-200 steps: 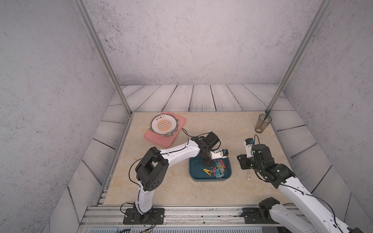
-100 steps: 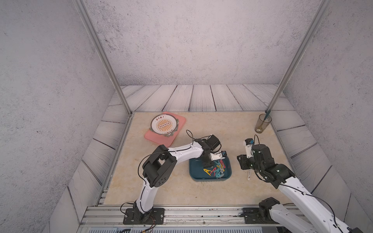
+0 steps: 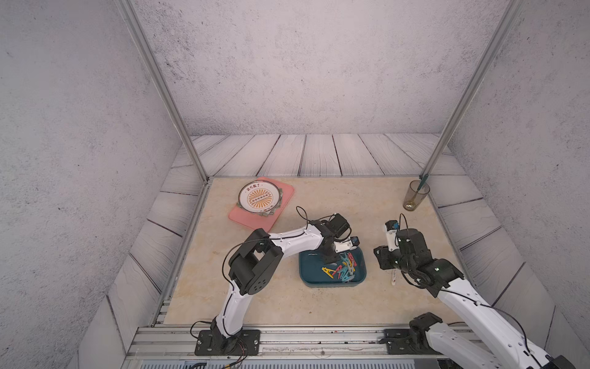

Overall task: Take the clothespins out of the storage box
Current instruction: Pick up the clothespin from the storage box.

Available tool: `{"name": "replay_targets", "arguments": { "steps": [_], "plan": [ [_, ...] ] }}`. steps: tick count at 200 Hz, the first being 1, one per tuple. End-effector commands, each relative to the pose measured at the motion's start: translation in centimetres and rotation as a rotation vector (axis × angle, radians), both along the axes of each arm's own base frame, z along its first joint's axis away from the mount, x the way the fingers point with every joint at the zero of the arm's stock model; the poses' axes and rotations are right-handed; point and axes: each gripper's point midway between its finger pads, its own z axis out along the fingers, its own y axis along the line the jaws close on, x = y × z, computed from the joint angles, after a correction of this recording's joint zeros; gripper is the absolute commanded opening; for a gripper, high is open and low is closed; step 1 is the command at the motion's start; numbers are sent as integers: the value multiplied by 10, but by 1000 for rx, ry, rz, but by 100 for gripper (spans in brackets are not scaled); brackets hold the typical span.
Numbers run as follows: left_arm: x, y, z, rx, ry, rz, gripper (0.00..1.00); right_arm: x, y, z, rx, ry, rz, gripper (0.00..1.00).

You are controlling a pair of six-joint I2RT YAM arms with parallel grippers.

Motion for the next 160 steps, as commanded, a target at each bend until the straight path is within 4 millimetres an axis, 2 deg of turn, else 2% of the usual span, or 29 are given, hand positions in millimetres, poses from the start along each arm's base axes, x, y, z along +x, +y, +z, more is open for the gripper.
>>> {"name": "replay_targets", "arguments": {
  "steps": [1,39,94,120,160],
  "plan": [
    [-1,-4,-5,3,20,9,37,0,2,2,0,-2,16,33],
    [-4,-5,-13,17,33,5,35,1,2,3,5,-3,18,32],
    [-7,-4,-10,19,41,1,15,3,4,9,10,-17,22,32],
    [-6,-4,9,-10,20,5,6,5,6,12,18,-33,27,31],
    [-1,3,66,-108,-50,41,2,11,10,13,24,-31,36,31]
  ]
}}
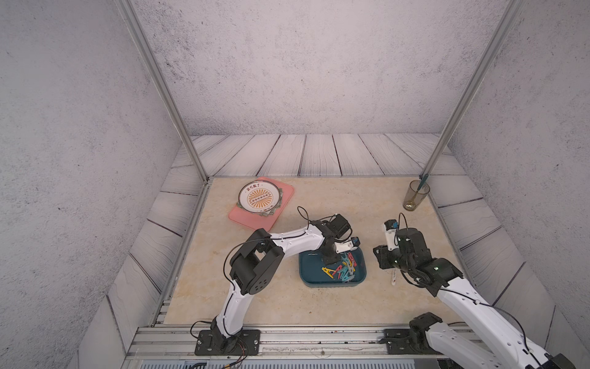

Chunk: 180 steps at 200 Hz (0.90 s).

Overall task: Take the clothespins out of the storage box
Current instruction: Pick up the clothespin from the storage box, then place the clothespin at the center of the board.

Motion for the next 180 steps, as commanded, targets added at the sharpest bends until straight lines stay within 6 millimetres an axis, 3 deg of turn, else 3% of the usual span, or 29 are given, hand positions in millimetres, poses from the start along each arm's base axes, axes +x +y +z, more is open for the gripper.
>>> {"name": "replay_targets", "arguments": {
  "steps": [1,34,65,94,128,148,180],
  "plan": [
    [3,4,54,-91,-55,32,2,9,6,13,18,-32,17,31],
    [29,37,105,-222,-71,227,2,11,12,15,32,-20,37,30],
    [69,103,130,-334,-78,542,2,13,15,14,41,-14,43,30],
    [85,177,115,-318,-128,775,1,17,19,14,51,-12,49,30],
    [83,247,87,-290,-97,958,1,21,25,9,65,5,62,29],
    [79,273,67,-276,-51,1032,1,24,29,7,72,18,69,29],
    [76,296,31,-233,62,1113,1,27,34,3,80,47,83,29]
  ]
}}
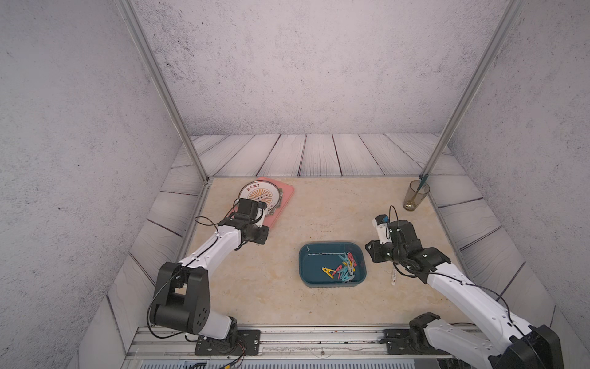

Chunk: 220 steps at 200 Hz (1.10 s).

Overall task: Take the clothespins out of the storage box
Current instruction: Place the clothespin at the center of the board.

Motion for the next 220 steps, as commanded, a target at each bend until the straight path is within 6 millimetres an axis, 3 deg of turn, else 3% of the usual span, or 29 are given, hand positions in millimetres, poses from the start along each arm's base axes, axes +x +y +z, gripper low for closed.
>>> {"name": "replay_targets", "arguments": {
  "steps": [1,32,105,136,163,185,220],
  "plan": [
    [0,6,-20,-51,69,38,1,8,8,11,35,-12,12,29],
    [-6,5,-45,-70,168,32,2,9,9,9,30,-13,16,29],
    [-14,3,-59,-61,248,15,12,10,8,9,22,-20,23,29],
    [-14,2,-58,-55,249,9,23,9,6,13,12,-32,23,29],
    [-9,-4,-45,-47,204,-20,30,9,3,17,4,-48,14,30],
    [-3,-17,-20,-27,133,-73,32,8,1,21,0,-59,12,31],
    [-1,-58,27,11,11,-233,33,6,-2,24,-10,-64,7,31]
  ]
}}
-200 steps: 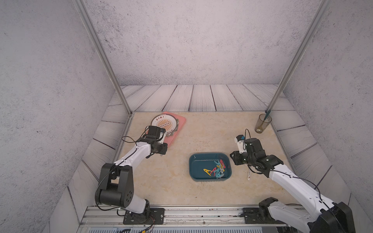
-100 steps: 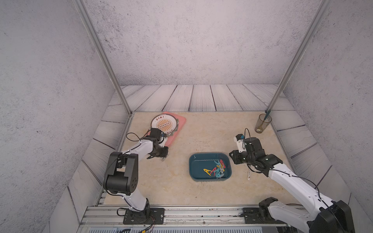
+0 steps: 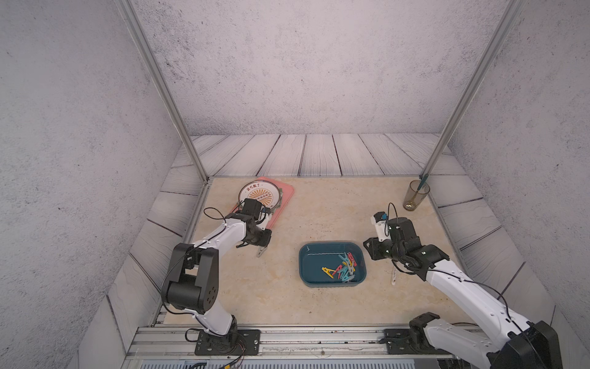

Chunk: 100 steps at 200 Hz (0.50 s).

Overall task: Take the clothespins out of the storage box
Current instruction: Place the clothespin at the center of the board.

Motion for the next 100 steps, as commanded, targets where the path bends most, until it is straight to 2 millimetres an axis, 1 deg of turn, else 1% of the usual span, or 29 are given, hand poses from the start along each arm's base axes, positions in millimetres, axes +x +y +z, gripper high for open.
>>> {"name": "replay_targets", "arguments": {
  "steps": [1,13,29,49,73,100],
  "plan": [
    [3,-29,44,17,-114,-127,33,1,-4,14,-12,-36,-8,31],
    [0,-48,59,19,-146,-192,33,0,-5,14,-15,-37,-9,31],
    [-6,-75,73,-11,-166,-271,34,-2,-7,15,-16,-36,-15,31],
    [-16,-109,85,-55,-181,-370,34,-4,-10,16,-17,-41,-25,31],
    [-34,-155,92,-131,-169,-497,35,-7,-13,17,-14,-53,-40,31],
    [-53,-201,90,-164,-149,-594,36,-11,-18,19,-14,-60,-56,31]
  ]
}}
